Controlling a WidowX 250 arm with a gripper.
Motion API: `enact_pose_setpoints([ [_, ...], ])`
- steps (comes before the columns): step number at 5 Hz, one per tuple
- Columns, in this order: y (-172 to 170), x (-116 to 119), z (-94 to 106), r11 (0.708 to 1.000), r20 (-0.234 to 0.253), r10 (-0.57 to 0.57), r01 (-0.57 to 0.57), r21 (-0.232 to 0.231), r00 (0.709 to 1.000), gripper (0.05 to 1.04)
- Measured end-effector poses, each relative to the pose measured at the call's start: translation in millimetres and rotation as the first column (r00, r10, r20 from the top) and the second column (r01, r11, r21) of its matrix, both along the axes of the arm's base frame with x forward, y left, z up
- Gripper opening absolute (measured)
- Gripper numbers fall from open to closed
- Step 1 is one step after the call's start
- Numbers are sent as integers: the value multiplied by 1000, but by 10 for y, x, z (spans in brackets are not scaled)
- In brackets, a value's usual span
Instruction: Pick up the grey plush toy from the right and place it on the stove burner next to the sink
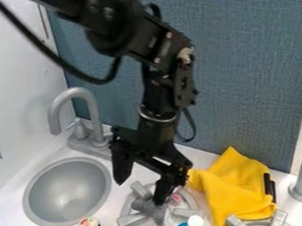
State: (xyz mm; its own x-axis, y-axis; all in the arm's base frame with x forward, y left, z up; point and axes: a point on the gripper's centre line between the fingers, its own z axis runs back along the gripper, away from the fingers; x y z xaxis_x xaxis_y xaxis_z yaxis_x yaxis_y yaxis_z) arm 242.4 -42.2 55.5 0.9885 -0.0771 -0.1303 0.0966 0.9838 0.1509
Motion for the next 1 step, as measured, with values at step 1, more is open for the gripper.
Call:
enact_pose_setpoints([
  [1, 24, -44, -83, 989, 53, -63, 69, -130, 997, 1007],
])
